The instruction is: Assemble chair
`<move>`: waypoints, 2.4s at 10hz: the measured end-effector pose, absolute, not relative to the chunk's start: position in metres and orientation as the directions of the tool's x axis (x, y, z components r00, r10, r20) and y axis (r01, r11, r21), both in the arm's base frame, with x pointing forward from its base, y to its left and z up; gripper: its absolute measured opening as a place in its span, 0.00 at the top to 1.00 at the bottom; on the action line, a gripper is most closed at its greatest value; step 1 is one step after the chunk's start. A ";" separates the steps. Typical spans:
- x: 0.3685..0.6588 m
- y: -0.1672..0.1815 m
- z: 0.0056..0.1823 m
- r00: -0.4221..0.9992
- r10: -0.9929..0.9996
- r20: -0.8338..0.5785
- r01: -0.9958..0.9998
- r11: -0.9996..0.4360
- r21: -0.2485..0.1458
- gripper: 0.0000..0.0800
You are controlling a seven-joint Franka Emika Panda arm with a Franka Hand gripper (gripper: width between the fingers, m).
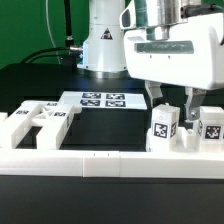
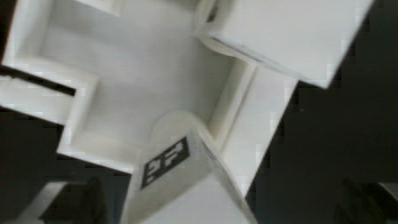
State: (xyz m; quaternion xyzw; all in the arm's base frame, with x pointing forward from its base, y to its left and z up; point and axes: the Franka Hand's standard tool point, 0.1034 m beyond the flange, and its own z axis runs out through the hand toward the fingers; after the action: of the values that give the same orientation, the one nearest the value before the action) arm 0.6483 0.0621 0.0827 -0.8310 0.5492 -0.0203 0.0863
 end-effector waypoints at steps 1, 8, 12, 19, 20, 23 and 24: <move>0.648 0.062 0.082 0.497 -0.867 -0.032 -0.859 -0.486 -0.161 0.19; 0.647 0.053 0.079 0.879 -0.472 0.072 -0.464 -0.880 -0.104 0.19; 0.647 0.049 0.079 0.905 -0.418 0.081 -0.410 -0.907 -0.100 0.65; 0.645 0.049 0.079 0.618 -0.785 0.034 -0.778 -0.617 -0.121 0.64; 0.645 0.048 0.079 0.510 -0.860 0.014 -0.852 -0.507 -0.130 0.64; 0.644 0.047 0.080 0.240 -0.971 -0.026 -0.961 -0.233 -0.147 0.64; 0.644 0.047 0.080 0.143 -0.989 -0.046 -0.980 -0.135 -0.145 0.64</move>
Offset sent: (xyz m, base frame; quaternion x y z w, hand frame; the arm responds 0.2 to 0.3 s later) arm 0.0027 -0.0048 -0.0023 -0.0271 0.0048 -0.2902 0.9566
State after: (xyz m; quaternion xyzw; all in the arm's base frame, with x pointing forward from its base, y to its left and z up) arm 0.6436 0.0472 0.0798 -0.7528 0.6538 -0.0304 0.0702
